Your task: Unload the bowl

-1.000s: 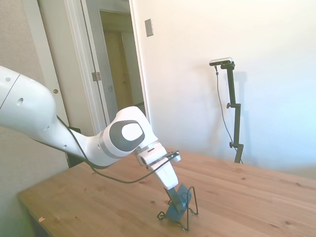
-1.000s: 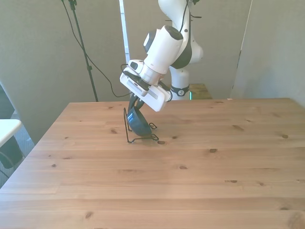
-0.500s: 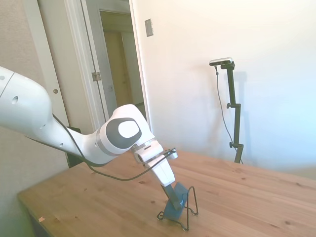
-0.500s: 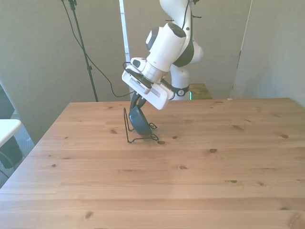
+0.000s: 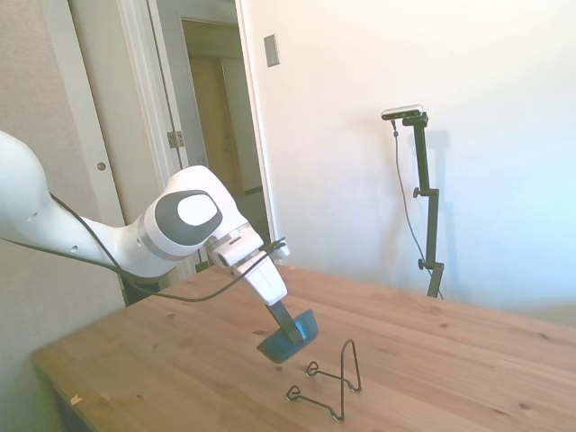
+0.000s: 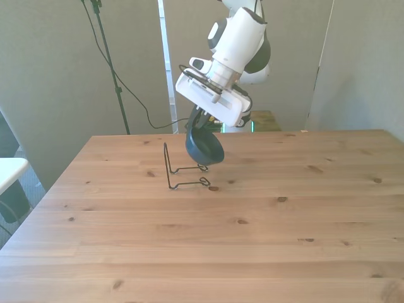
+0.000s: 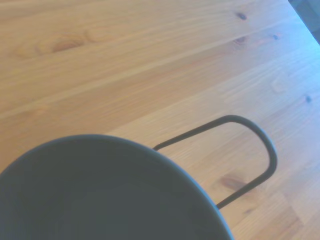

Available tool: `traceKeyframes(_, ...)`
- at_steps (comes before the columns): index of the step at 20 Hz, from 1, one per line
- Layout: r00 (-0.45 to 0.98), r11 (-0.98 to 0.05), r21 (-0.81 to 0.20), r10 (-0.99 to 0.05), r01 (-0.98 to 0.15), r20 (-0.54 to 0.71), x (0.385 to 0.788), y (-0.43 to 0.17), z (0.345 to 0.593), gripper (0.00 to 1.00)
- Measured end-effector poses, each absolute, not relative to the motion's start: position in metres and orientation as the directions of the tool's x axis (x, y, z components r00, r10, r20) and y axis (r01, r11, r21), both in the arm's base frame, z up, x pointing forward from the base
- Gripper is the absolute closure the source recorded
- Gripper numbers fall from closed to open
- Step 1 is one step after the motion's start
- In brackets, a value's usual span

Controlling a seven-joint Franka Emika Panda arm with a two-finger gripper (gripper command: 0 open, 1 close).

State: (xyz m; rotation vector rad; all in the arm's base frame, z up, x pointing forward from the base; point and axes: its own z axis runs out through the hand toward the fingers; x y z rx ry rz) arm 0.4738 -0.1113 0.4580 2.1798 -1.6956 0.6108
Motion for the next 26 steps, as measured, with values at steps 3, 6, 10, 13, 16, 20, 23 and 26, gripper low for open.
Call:
traceKeyframes(3,0.225,-0.288,-0.065,-0.854,-0.956,0.47,0.487,-0.083,0.456,1.0)
traceKeyframes(6,0.253,-0.337,-0.147,-0.878,-0.93,0.407,0.511,-0.06,0.446,1.0)
traceKeyframes(10,0.34,-0.398,-0.2,-0.901,-0.895,0.271,0.539,-0.025,0.419,1.0)
traceKeyframes(13,0.412,-0.442,-0.194,-0.894,-0.876,0.176,0.545,-0.001,0.398,1.0)
traceKeyframes(16,0.445,-0.463,-0.181,-0.886,-0.868,0.131,0.549,0.001,0.382,1.0)
traceKeyframes(20,0.455,-0.468,-0.155,-0.883,-0.87,0.112,0.555,-0.004,0.369,0.0)
traceKeyframes(23,0.456,-0.468,-0.142,-0.883,-0.872,0.107,0.556,-0.006,0.369,0.0)
traceKeyframes(26,0.454,-0.464,-0.128,-0.885,-0.876,0.103,0.555,-0.014,0.367,0.0)
